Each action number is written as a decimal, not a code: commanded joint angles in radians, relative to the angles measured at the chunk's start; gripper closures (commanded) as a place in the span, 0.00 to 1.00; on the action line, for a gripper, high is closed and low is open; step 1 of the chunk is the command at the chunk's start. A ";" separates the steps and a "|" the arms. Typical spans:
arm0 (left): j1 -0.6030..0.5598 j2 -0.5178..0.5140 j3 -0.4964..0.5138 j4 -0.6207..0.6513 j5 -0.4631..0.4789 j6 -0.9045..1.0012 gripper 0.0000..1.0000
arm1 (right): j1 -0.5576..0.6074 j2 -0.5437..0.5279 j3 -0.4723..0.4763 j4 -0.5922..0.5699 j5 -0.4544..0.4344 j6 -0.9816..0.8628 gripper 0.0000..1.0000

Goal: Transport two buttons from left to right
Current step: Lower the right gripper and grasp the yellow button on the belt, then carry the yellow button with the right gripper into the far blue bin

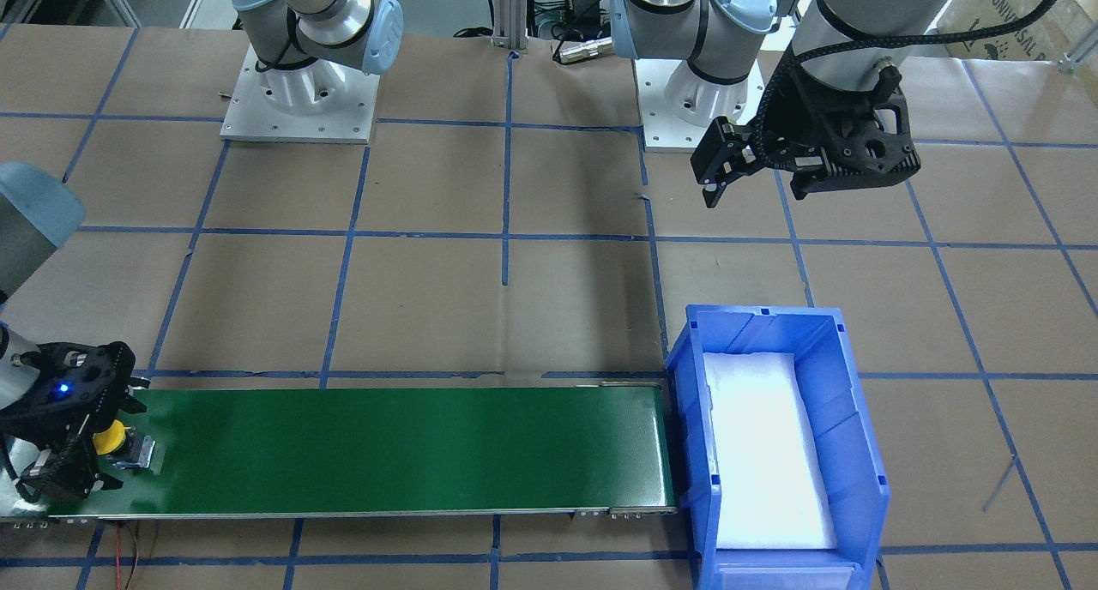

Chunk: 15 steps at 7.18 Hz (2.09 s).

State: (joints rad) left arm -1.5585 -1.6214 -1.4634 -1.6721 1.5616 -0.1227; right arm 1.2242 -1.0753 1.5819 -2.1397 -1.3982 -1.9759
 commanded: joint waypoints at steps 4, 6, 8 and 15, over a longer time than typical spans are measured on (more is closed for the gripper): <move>0.000 0.000 0.000 0.000 0.000 0.000 0.00 | -0.006 -0.049 -0.045 0.013 -0.041 -0.001 0.83; 0.000 0.000 0.000 0.000 0.000 0.000 0.00 | -0.091 -0.086 -0.063 0.020 -0.120 -0.038 0.83; 0.000 0.000 0.000 0.000 0.000 0.000 0.01 | -0.256 -0.065 -0.100 -0.020 -0.058 -0.238 0.83; -0.002 0.000 -0.002 0.000 0.000 0.000 0.01 | -0.410 0.124 -0.201 0.090 0.024 -0.457 0.83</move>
State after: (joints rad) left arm -1.5595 -1.6214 -1.4645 -1.6720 1.5616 -0.1227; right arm 0.8294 -0.9722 1.3747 -2.0518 -1.3763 -2.4209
